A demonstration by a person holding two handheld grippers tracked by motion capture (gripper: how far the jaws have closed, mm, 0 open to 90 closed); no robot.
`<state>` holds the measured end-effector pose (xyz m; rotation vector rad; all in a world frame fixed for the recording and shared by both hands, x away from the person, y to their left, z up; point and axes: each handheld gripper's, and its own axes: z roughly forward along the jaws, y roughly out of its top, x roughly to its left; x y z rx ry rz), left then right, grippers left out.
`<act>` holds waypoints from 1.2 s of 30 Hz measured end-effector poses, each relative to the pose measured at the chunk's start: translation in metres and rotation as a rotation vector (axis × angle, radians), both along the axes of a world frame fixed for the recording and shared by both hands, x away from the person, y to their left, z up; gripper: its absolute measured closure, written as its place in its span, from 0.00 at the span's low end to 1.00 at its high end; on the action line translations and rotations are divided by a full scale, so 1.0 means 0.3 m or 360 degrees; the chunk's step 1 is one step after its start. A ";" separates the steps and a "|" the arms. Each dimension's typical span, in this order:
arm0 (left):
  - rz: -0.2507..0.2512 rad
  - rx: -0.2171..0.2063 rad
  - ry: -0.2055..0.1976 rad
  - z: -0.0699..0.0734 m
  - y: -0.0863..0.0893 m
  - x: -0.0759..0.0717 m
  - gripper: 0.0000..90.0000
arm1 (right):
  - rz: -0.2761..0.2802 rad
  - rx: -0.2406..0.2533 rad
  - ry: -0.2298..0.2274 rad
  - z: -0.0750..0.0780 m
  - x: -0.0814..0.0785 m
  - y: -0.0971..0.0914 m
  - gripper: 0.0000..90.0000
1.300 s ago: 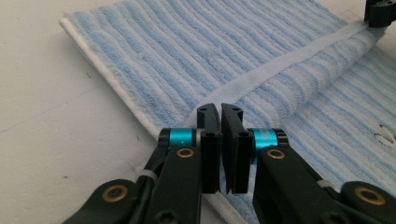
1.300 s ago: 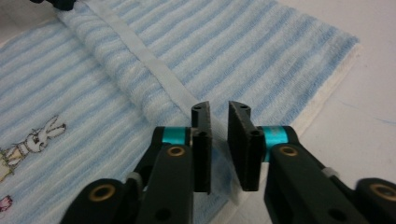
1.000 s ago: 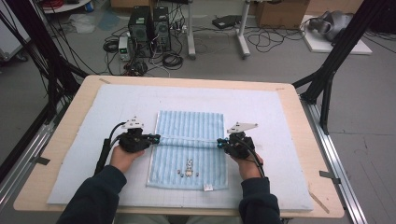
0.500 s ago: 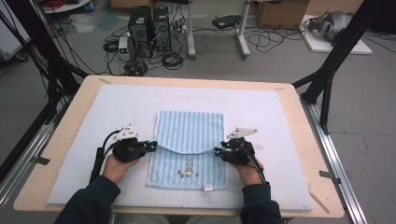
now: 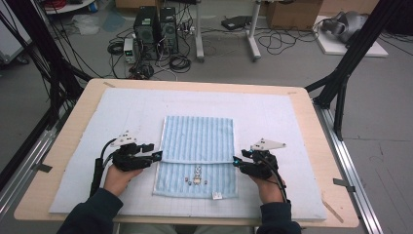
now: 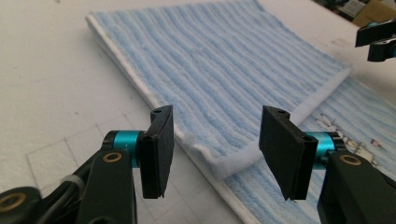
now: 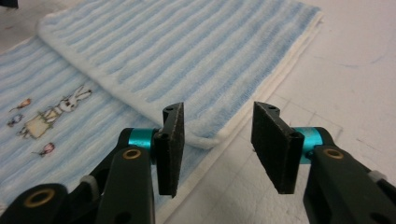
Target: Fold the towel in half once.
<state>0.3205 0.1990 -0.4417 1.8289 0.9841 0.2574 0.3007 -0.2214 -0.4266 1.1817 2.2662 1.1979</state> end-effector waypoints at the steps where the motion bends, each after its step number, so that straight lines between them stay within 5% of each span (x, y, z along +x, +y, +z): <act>1: -0.0001 0.0030 0.0015 -0.007 -0.006 0.002 0.52 | -0.0012 0.0012 0.0004 -0.007 -0.001 0.004 0.62; 6: -0.0045 0.0146 0.0057 -0.033 -0.041 0.008 0.62 | 0.0009 -0.0073 0.0047 -0.057 0.003 0.045 0.68; 10: -0.0080 0.0235 0.0002 -0.031 -0.062 -0.004 0.77 | 0.0012 -0.0128 0.0029 -0.075 -0.005 0.063 0.80; 12: -0.0088 0.0251 -0.0016 -0.031 -0.068 -0.008 0.89 | 0.0020 -0.0146 0.0005 -0.074 -0.008 0.064 0.84; 16: -0.0095 0.0253 -0.0040 -0.026 -0.064 -0.012 0.94 | 0.0016 -0.0178 -0.0025 -0.069 -0.015 0.070 0.85; 31: -0.0144 -0.0030 -0.0062 0.034 -0.024 -0.074 0.95 | 0.0034 -0.0164 -0.0147 -0.006 -0.078 0.056 0.89; 36: -0.0177 -0.0074 -0.0055 0.033 -0.012 -0.113 0.95 | 0.0053 -0.0159 -0.0169 0.012 -0.126 0.046 0.89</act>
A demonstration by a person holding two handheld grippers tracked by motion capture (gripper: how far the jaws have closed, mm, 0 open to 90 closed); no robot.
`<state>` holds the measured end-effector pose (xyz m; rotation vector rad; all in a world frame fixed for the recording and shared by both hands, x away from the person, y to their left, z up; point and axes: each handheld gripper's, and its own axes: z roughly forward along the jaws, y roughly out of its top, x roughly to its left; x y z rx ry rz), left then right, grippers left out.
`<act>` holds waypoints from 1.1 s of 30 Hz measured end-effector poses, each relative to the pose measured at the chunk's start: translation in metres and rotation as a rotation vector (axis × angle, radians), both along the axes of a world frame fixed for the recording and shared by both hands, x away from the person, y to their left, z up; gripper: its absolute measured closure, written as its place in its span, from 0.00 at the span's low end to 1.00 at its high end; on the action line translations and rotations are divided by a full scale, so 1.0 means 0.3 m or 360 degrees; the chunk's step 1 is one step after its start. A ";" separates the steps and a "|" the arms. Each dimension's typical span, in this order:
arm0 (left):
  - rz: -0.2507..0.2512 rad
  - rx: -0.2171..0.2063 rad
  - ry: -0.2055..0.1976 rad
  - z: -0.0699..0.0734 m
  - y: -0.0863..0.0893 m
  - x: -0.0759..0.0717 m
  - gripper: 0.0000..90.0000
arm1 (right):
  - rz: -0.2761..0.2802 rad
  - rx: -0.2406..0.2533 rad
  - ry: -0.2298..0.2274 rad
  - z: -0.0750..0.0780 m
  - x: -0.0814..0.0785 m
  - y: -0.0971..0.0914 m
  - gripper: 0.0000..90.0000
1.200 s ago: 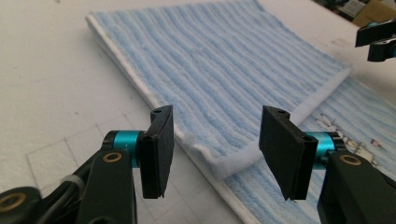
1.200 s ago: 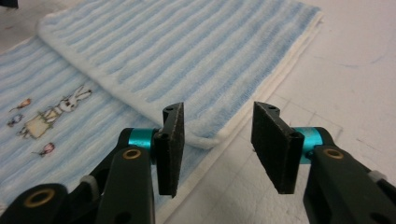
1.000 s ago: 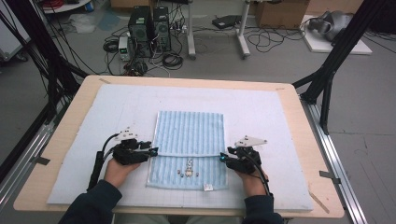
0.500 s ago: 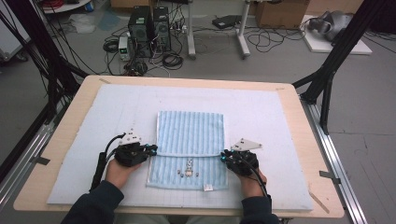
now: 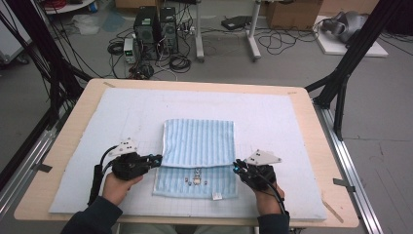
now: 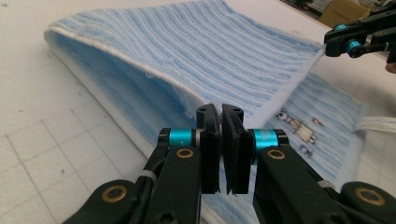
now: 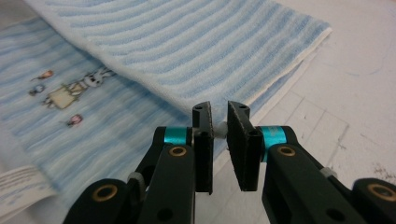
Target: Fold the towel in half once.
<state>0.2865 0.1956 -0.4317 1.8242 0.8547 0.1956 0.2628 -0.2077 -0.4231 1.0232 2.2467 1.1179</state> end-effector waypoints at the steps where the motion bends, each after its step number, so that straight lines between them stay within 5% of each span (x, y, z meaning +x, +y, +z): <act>1: -0.0010 -0.0006 0.0009 0.000 0.003 -0.009 0.95 | -0.0002 0.0000 -0.0001 0.004 -0.013 -0.002 0.89; 13: -0.0085 -0.0012 0.0031 -0.014 0.031 -0.103 0.95 | 0.0061 0.0010 -0.0032 0.016 -0.140 -0.001 0.89; 30: -0.0187 0.0016 0.0121 -0.057 0.045 -0.189 0.94 | 0.0102 0.0003 0.0024 -0.009 -0.261 -0.001 0.89; 33: -0.0153 0.0027 0.0119 -0.057 0.046 -0.187 0.84 | 0.0097 -0.0005 0.0067 -0.028 -0.262 -0.003 0.85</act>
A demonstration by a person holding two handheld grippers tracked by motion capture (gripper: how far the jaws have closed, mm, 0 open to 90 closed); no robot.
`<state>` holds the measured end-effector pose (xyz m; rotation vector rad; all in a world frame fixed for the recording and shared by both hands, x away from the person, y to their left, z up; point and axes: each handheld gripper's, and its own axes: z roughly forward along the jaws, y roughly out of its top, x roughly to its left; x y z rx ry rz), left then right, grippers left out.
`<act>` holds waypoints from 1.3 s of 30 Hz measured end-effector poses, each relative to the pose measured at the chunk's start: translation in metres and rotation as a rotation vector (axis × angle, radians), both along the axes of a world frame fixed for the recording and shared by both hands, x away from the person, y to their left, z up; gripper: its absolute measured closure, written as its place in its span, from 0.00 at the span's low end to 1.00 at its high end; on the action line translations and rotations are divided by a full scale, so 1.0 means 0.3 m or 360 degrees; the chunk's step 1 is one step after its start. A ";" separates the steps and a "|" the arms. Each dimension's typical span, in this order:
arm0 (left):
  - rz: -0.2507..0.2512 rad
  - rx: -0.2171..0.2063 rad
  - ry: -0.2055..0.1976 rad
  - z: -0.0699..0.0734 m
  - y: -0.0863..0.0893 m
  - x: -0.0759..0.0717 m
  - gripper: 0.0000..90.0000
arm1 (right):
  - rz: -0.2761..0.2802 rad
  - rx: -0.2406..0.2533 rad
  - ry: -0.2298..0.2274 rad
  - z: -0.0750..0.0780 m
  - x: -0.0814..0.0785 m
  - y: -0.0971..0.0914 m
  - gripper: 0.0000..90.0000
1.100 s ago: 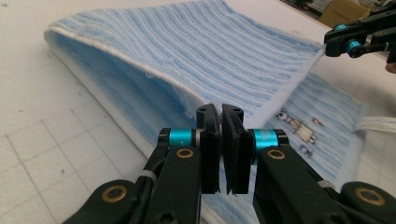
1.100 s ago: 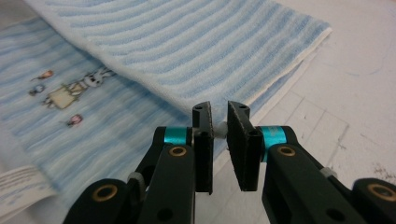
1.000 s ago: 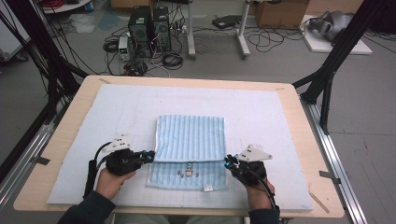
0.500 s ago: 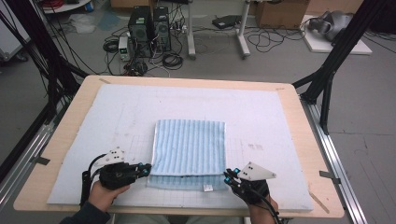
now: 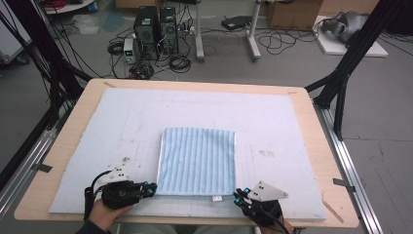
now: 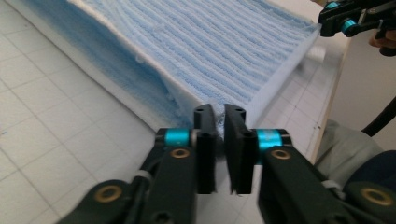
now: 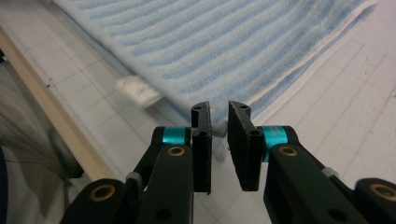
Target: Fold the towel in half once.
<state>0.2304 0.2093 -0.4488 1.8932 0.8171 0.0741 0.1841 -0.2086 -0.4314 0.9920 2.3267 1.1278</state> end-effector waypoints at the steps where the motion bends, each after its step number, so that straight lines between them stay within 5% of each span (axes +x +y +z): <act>1: 0.0035 0.0003 0.0005 0.003 0.002 0.004 0.70 | -0.0018 0.0008 -0.0001 -0.002 0.000 -0.003 0.81; 5: 0.0118 -0.0017 -0.0064 0.024 0.009 0.029 0.54 | -0.0087 0.0063 -0.0029 0.010 0.016 -0.024 0.71; 12: 0.0167 -0.0056 -0.0184 0.071 -0.006 0.117 0.54 | -0.0154 0.0130 -0.0057 0.029 0.115 -0.034 0.69; 15: 0.0176 -0.0058 -0.0186 0.069 -0.019 0.144 0.57 | -0.0113 0.0110 -0.0024 0.020 0.161 -0.007 0.73; 22: 0.0234 -0.0068 -0.0183 0.049 -0.023 0.180 0.57 | -0.0020 -0.0070 0.0101 -0.045 0.201 0.050 0.76; 30: 0.0258 -0.0044 -0.0237 0.069 -0.026 0.237 0.50 | -0.0029 -0.0042 0.0129 -0.040 0.196 0.010 0.69; 36: 0.0230 -0.0013 -0.0290 0.107 -0.055 0.330 0.48 | -0.0091 0.0057 0.0032 0.019 0.274 -0.002 0.60; 39: 0.0214 0.0002 -0.0312 0.118 -0.073 0.381 0.53 | -0.0117 0.0085 0.0006 0.044 0.337 -0.005 0.63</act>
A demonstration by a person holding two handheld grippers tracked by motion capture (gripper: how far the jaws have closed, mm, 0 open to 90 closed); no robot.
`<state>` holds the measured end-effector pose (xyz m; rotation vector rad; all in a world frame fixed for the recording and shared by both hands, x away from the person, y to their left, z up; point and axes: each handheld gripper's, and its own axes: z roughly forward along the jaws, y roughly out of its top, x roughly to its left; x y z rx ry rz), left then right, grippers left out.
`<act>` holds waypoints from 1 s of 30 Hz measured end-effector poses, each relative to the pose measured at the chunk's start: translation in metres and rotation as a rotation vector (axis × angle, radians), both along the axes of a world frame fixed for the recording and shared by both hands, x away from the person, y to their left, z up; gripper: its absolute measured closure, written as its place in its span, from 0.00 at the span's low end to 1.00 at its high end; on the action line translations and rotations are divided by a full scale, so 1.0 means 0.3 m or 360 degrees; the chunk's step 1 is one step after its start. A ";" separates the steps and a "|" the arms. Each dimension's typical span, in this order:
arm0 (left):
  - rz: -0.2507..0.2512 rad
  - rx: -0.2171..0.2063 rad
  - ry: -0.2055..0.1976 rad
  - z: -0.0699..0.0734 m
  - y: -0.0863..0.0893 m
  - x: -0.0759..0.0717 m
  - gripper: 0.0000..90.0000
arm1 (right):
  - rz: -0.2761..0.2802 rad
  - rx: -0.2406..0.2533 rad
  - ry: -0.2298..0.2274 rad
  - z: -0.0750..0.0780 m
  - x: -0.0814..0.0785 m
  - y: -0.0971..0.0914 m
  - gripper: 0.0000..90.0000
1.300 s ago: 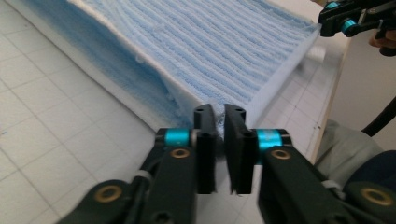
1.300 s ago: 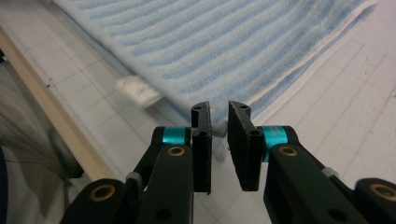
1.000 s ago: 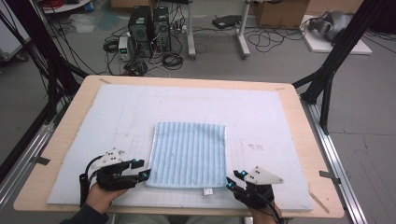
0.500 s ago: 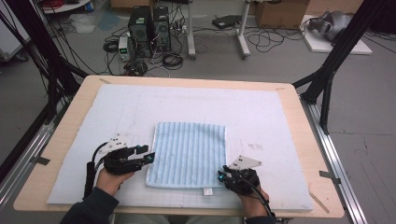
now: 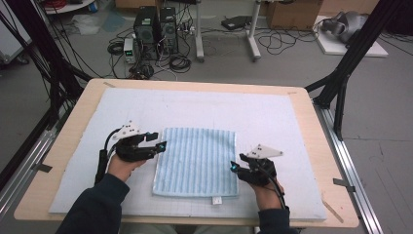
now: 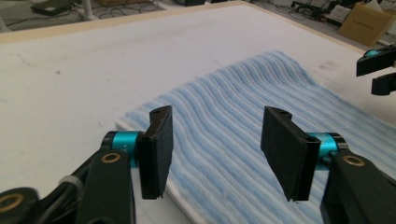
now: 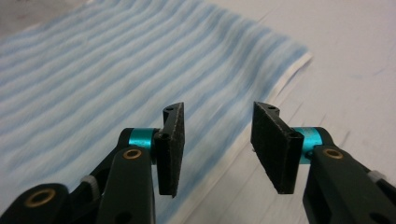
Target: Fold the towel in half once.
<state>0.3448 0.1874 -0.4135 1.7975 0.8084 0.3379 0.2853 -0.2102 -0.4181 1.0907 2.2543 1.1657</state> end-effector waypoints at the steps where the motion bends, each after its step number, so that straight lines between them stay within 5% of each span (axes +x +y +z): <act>1: -0.0007 0.0005 -0.0014 0.001 -0.007 0.015 0.59 | 0.0001 -0.0001 -0.0008 0.007 0.022 0.000 0.67; 7: 0.0060 0.0038 0.0052 -0.034 -0.042 0.112 0.69 | 0.0008 0.0028 0.0042 0.018 0.153 0.028 0.76; 13: 0.0175 0.0087 0.0131 -0.090 -0.062 0.178 0.74 | -0.0027 -0.0032 0.0033 0.004 0.257 0.078 0.83; 17: 0.0225 0.0205 0.0226 -0.123 -0.078 0.202 0.76 | -0.0040 -0.0078 0.0093 -0.031 0.321 0.106 0.84; 22: 0.0250 0.0290 0.0239 -0.126 -0.098 0.206 0.79 | -0.0082 -0.0135 0.0189 -0.079 0.358 0.096 0.83; 30: 0.0270 0.0324 0.0240 -0.116 -0.081 0.207 0.82 | -0.0128 -0.0134 0.0186 -0.079 0.368 0.070 0.80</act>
